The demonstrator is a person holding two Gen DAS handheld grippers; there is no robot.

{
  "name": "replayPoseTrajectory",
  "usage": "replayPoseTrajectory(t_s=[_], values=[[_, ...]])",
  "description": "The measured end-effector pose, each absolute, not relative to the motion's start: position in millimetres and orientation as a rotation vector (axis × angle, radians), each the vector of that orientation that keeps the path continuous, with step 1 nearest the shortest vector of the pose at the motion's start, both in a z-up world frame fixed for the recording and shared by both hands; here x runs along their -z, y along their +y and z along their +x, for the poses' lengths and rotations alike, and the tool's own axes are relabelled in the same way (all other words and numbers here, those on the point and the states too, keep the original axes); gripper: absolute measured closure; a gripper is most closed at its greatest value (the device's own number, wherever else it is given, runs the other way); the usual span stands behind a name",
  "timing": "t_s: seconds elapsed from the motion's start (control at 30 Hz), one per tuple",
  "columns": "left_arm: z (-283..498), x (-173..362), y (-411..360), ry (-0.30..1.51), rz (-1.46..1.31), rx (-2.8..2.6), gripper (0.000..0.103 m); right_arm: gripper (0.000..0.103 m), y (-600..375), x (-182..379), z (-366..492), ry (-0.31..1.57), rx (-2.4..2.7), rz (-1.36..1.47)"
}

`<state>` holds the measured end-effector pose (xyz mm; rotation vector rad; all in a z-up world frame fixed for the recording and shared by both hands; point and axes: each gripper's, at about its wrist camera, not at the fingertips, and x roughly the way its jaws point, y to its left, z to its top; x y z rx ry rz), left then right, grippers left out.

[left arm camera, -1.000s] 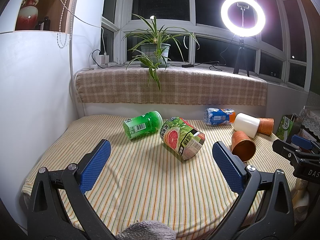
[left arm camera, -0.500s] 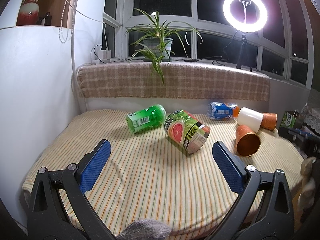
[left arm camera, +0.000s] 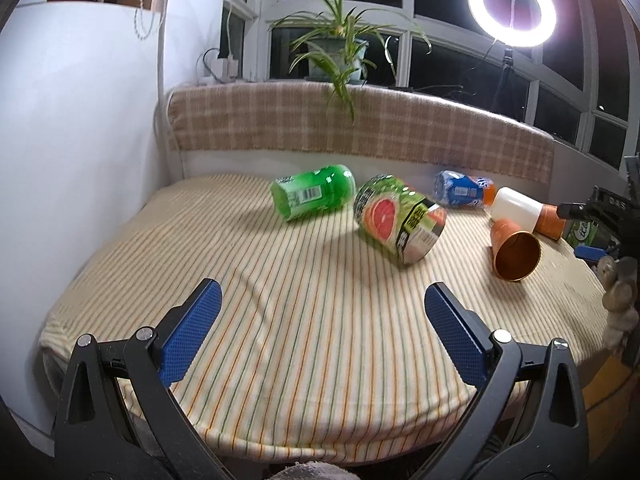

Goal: Flip cup upright
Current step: 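Move the right tool to the white cup and close around it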

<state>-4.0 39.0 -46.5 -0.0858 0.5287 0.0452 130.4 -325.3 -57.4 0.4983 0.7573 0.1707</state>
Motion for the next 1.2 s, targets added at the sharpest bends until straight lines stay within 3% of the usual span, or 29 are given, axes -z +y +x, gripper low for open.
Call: replayPoseTrajectory(t_s=[0.3, 0.57, 0.77, 1.2], values=[[-3, 53, 50, 0.556, -0.085, -0.067, 0.0, 0.008, -345, 71, 176, 0.835, -0.15, 0.589], [2, 64, 56, 0.591, -0.082, -0.082, 0.0, 0.008, -347, 38, 222, 0.813, -0.107, 0.279], [11, 66, 58, 0.61, -0.083, -0.096, 0.0, 0.009, -339, 24, 277, 0.939, -0.154, -0.031], [34, 67, 62, 0.64, -0.083, -0.131, 0.0, 0.017, -318, 61, 331, 1.175, -0.291, -0.277]])
